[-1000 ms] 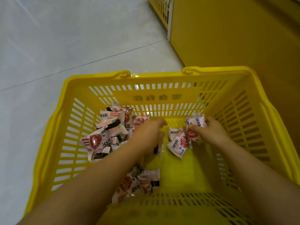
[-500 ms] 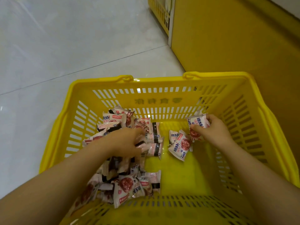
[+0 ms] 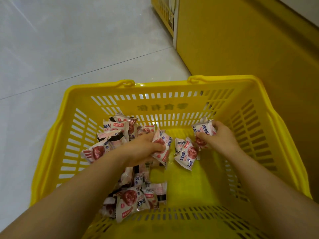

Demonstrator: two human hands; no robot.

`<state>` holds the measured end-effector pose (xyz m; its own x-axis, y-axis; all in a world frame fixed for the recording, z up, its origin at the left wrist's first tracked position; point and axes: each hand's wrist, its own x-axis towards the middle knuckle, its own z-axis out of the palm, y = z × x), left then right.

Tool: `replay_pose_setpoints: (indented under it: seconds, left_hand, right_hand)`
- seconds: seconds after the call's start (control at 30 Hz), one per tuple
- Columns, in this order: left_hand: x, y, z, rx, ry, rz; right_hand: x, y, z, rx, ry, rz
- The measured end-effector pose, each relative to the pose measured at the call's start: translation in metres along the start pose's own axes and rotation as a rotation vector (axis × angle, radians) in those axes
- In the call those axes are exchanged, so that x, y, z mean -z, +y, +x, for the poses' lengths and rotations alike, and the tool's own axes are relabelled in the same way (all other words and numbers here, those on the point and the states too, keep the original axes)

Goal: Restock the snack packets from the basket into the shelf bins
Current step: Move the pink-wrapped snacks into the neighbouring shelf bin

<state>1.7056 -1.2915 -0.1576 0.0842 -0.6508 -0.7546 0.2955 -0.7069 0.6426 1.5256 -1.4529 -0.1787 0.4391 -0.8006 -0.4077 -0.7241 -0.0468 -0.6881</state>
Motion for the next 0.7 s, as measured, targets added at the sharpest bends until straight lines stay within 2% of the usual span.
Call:
replay_pose_setpoints:
  seconds: [0.1,0.27,0.5,0.6,0.7]
  left_hand:
    - [-0.023,-0.006,0.012,-0.074,0.110,0.227]
    - [-0.046,-0.007,0.024,-0.180,0.266,0.176]
    - [-0.033,-0.015,0.021,-0.049,0.146,0.357]
    - [-0.040,-0.024,0.023,-0.044,0.167,0.465]
    - [-0.049,-0.033,0.027,-0.074,0.124,0.382]
  right_hand:
    - [0.001,0.001,0.001,0.002,0.009,0.018]
    - [0.001,0.004,0.005,0.026,0.038,0.038]
    - [0.000,0.004,0.006,0.030,0.030,0.054]
    - [0.000,0.005,0.006,0.024,0.023,0.069]
    - [-0.001,0.007,0.006,0.015,0.010,0.080]
